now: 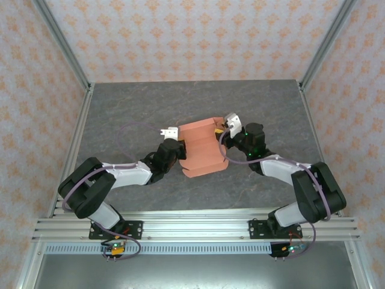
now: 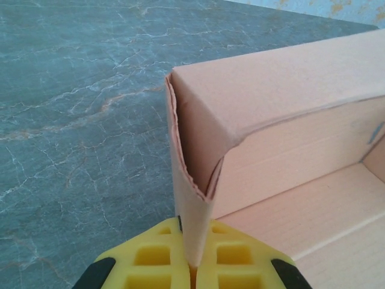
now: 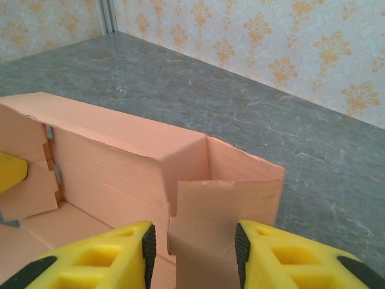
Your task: Fold the paper box
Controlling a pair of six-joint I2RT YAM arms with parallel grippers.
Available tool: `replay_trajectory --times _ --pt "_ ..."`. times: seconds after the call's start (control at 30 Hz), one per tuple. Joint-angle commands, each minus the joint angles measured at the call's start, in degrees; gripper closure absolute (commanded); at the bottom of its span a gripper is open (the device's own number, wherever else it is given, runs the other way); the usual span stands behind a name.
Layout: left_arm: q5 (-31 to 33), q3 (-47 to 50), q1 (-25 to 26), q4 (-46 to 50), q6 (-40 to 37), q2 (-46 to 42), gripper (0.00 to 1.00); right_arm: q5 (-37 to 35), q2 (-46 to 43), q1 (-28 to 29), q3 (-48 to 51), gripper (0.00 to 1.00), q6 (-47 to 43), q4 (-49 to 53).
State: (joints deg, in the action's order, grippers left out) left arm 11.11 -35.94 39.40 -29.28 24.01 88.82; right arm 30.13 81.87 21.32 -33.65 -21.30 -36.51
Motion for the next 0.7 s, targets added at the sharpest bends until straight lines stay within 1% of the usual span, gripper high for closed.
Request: replay_trajectory --times 0.0,0.07,0.13,0.23,0.3,0.4,0.6,0.63,0.67 --pt "1.1 0.5 0.6 0.6 0.3 -2.0 1.0 4.3 -0.8 -0.4 -1.2 0.55 -2.2 5.1" --pt "0.9 0.5 0.6 0.5 0.3 -2.0 1.0 5.1 -0.6 -0.8 -2.0 0.53 -1.9 5.3" --pt "0.9 0.5 0.6 0.4 0.2 -2.1 1.0 7.8 -0.5 -1.2 -2.7 0.53 -1.9 5.6" --pt "2.0 0.2 0.6 1.4 0.2 -2.2 1.0 15.8 -1.2 -1.7 -4.0 0.53 -3.6 9.1" --pt "3.6 -0.2 0.6 2.6 -0.1 -2.2 1.0 18.9 -2.3 -1.7 -4.2 0.54 -5.2 11.4" --pt "6.1 -0.3 0.6 3.5 -1.0 -2.2 1.0 19.1 -4.7 -2.7 -2.5 0.54 -5.8 11.7" --pt "8.8 0.0 0.6 4.6 -2.8 -2.9 1.0 19.8 -10.3 -7.0 2.3 0.54 -2.5 7.1" --pt "8.9 0.0 0.6 4.7 -3.1 -3.1 1.0 19.0 -11.1 -7.4 2.5 0.54 -2.5 7.3" --pt "8.9 0.0 0.6 4.7 -3.4 -3.3 1.0 16.6 -11.7 -7.7 2.7 0.54 -2.6 7.5"
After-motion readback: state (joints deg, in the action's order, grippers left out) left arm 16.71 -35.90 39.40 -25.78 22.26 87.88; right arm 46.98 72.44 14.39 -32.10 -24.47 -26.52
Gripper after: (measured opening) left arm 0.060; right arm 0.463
